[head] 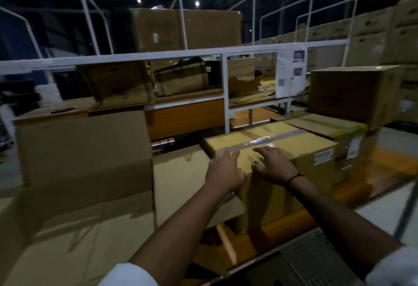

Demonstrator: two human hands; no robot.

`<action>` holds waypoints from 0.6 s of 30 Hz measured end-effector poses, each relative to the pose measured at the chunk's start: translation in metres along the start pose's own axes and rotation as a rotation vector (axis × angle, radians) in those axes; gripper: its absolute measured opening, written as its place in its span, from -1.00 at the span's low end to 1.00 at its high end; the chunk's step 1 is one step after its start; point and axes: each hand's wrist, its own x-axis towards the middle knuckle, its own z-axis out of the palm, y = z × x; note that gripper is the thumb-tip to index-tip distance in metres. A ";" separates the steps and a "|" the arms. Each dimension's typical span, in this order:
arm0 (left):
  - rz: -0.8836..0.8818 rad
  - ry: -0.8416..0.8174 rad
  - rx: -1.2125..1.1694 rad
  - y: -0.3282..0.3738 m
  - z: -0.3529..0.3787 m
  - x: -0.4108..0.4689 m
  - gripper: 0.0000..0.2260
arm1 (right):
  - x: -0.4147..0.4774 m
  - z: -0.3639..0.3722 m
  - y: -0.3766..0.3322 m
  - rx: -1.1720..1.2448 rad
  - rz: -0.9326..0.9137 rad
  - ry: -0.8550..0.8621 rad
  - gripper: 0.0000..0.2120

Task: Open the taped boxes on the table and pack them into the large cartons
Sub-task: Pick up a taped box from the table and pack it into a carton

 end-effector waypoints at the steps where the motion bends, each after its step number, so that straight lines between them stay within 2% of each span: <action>1: 0.003 -0.037 0.014 0.013 0.009 0.011 -0.31 | 0.003 -0.001 0.020 -0.039 0.001 -0.006 -0.46; 5: -0.054 -0.207 0.079 0.060 0.047 0.046 -0.22 | 0.012 -0.007 0.090 -0.076 0.009 -0.044 -0.40; 7: -0.119 -0.227 0.134 0.079 0.062 0.056 -0.17 | 0.016 -0.009 0.118 -0.090 0.021 -0.048 -0.34; 10: -0.206 -0.126 0.230 0.093 0.081 0.062 -0.15 | 0.020 -0.010 0.157 -0.137 0.016 -0.045 -0.26; 15: -0.238 0.050 0.281 0.091 0.101 0.060 -0.10 | 0.016 0.000 0.190 -0.215 -0.029 -0.001 -0.04; 18: -0.274 0.105 0.277 0.095 0.104 0.061 -0.10 | 0.020 0.008 0.192 -0.185 -0.028 0.027 -0.03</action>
